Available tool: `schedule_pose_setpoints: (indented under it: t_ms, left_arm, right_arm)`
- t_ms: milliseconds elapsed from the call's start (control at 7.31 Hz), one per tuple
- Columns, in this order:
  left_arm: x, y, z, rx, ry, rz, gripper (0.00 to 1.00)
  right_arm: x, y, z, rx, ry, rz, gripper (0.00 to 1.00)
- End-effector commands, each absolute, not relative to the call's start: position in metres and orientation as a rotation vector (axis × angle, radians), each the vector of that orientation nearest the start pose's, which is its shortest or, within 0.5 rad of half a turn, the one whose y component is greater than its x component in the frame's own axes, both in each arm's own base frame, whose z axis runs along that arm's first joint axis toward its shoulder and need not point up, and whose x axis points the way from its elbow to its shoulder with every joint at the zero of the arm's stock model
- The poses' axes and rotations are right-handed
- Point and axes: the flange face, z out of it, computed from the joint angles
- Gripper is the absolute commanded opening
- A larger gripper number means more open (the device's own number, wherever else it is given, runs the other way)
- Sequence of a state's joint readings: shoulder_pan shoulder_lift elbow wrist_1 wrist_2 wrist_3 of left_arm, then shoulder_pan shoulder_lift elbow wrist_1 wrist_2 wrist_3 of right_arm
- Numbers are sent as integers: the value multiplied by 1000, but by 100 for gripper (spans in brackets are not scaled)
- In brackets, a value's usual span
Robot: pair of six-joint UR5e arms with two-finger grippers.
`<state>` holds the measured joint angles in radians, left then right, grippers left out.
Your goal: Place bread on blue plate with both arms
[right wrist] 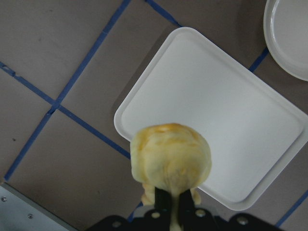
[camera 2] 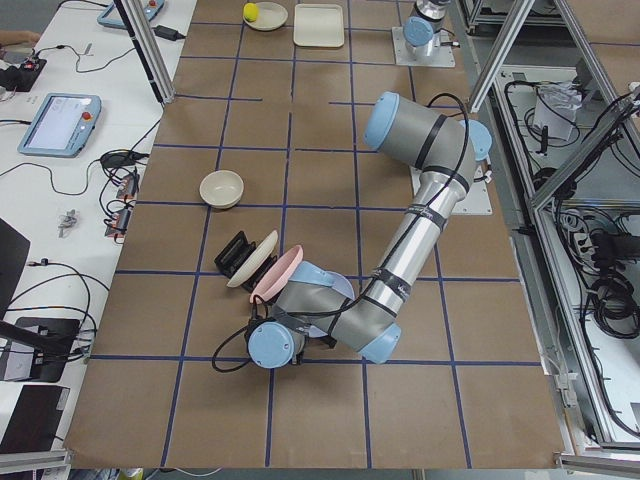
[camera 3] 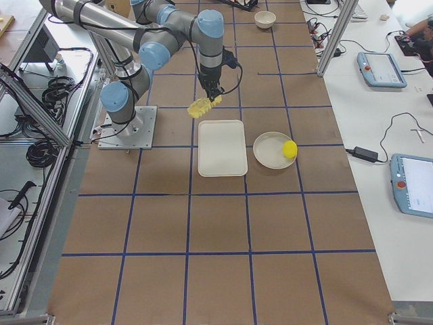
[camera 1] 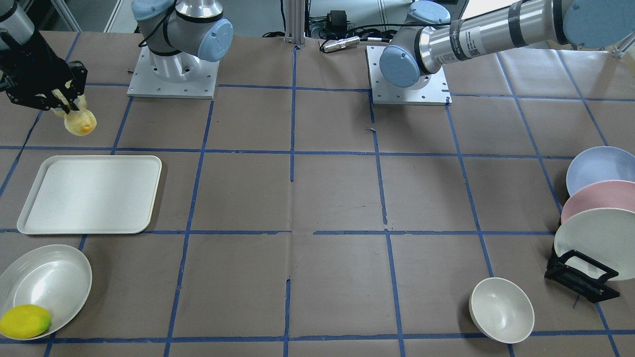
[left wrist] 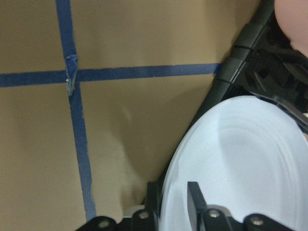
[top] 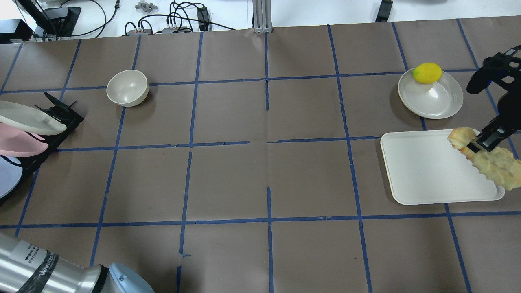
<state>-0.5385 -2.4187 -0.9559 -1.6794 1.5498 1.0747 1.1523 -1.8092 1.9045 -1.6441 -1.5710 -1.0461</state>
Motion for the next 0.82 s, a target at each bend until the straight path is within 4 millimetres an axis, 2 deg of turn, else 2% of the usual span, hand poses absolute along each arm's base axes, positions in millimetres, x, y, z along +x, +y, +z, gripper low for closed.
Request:
schedule_pose_setpoints:
  t_ms: [0,274,411,547,684]
  left_arm:
    - [585,-505,225,72,3428,282,34]
    - [587,-503,221,81,3411,333,19]
    - [587,-503,221,81,3412,334,18]
    - [587,-502,221,89,3413,332,15]
    - [588,-500,231,94,3404,323,14]
  right_arm:
    - [23,-413,474,-808,2990,50,17]
    - [80,-428,514,-759,3003,94,18]
    - [105,-440,518,-702,3011,131,18]
    - [126,-444,518,-751,3006,138,19]
    - [133,-444,511,-746,3003,164,19]
